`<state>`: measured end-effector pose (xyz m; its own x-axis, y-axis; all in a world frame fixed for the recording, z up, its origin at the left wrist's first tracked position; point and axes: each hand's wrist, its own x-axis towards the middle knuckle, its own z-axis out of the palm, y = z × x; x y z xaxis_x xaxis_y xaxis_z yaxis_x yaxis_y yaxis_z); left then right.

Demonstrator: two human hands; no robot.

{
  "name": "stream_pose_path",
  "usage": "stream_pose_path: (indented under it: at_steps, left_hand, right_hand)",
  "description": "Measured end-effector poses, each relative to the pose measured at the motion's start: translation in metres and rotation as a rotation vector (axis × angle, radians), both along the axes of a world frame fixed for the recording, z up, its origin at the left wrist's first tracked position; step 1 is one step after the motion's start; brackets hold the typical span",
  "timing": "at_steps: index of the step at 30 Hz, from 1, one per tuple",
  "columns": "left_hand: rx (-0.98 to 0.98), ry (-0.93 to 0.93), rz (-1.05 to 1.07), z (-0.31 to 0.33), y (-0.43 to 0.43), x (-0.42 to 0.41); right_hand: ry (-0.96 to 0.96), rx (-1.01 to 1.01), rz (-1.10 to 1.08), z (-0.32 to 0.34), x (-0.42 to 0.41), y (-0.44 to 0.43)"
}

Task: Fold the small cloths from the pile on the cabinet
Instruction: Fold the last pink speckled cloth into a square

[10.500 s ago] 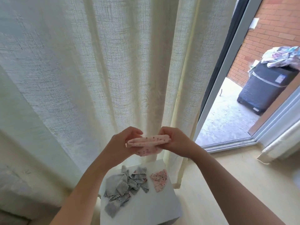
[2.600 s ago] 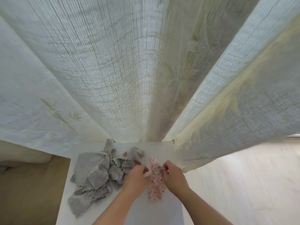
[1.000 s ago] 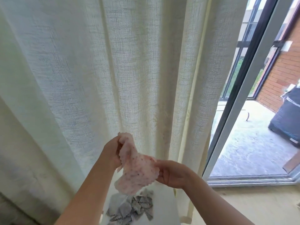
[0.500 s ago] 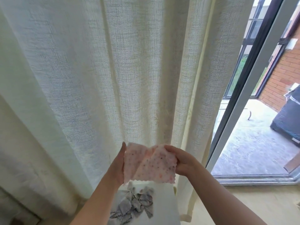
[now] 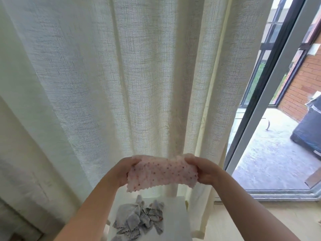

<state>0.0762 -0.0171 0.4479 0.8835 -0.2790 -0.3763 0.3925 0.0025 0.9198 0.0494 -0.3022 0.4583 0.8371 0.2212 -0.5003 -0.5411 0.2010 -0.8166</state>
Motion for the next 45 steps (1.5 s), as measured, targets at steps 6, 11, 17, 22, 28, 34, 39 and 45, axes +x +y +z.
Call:
stream_pose_path:
  at_steps: [6,11,17,22,28,34,39,45]
  left_hand:
    - [-0.246,-0.330,0.007,0.036,0.033,-0.001]
    - [-0.119,-0.383,-0.049,0.047,0.036,-0.003]
    - [-0.058,-0.465,-0.075,0.064,0.041,-0.010]
    - [0.201,-0.548,-0.097,0.066,0.048,-0.012]
    - [0.533,-0.397,-0.179,0.063,0.044,-0.009]
    - [0.512,-0.721,-0.082,0.048,-0.026,-0.034]
    - [0.401,-0.816,-0.202,0.039,-0.046,-0.053]
    - [0.478,-1.005,0.110,0.046,-0.057,-0.047]
  right_hand:
    - [-0.494,-0.134,-0.071,0.043,0.007,-0.023]
    - [-0.592,-0.301,-0.013,0.051,0.011,-0.022]
    - [-0.610,-0.259,-0.028,0.055,0.007,-0.018]
    - [-0.578,-0.166,0.006,0.056,0.005,-0.016]
    - [-0.631,-0.341,0.055,0.062,-0.004,0.002]
    - [-0.716,-0.736,0.015,0.083,-0.005,0.045]
    - [-0.504,-0.469,-0.117,0.093,0.000,0.053]
    - [-0.445,-0.307,-0.163,0.095,-0.003,0.050]
